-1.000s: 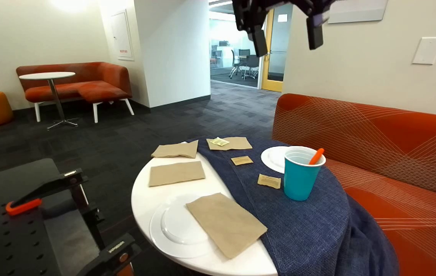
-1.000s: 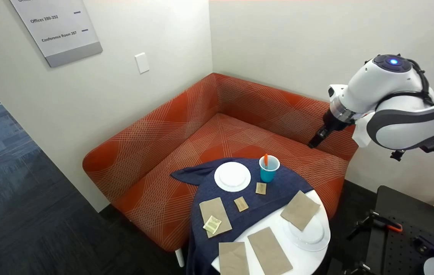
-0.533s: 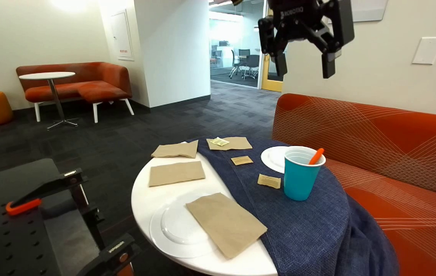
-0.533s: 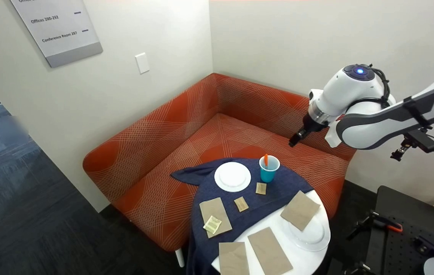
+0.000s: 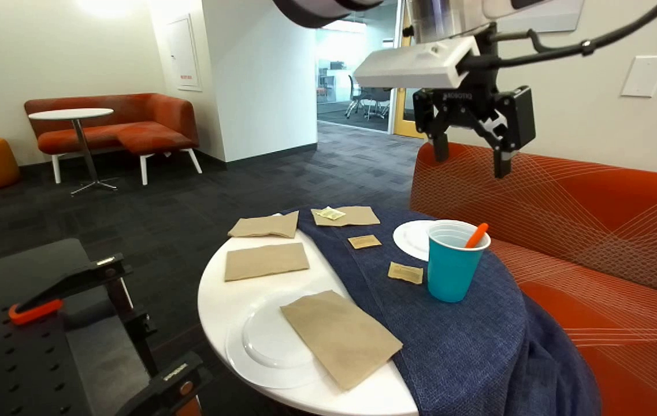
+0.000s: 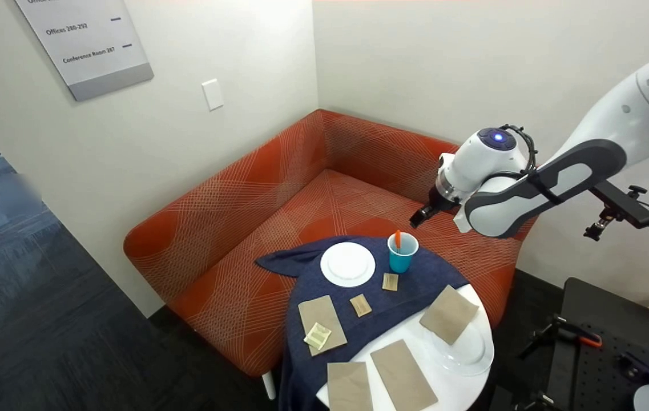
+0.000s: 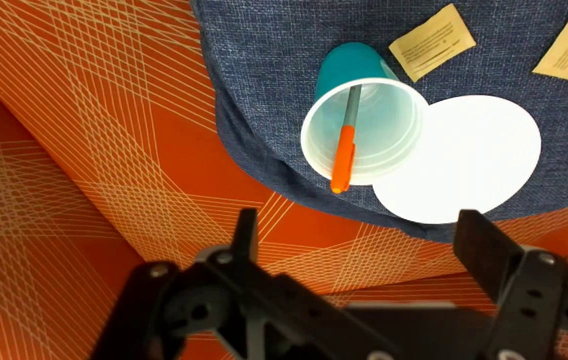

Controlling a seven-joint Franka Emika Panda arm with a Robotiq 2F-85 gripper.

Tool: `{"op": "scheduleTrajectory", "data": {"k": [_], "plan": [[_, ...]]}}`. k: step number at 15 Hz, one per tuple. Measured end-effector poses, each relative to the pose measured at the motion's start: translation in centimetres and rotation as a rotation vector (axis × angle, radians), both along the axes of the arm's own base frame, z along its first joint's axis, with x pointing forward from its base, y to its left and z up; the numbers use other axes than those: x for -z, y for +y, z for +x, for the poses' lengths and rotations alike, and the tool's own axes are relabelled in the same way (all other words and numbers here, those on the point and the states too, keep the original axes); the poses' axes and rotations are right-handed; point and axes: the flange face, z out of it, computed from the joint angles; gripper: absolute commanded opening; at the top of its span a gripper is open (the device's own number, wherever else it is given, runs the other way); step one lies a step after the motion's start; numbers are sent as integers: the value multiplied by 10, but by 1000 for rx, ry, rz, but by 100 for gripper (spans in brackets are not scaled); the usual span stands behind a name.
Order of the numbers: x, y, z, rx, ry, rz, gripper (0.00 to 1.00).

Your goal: Put the marker on the table

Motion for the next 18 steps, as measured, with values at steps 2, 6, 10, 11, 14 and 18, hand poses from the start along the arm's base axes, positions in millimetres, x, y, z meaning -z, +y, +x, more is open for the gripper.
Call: {"op": "scheduleTrajectory", "data": {"k": [2,6,10,11,14,18], "plan": [[16,-1,7,20,2,13,100],[43,5,18,36,14,33,100],[56,8,22,41,23,40,100],[55,7,21,42,23,39,100],[55,7,21,43,23,39,100],[64,9,20,44,38,43,100]]}}
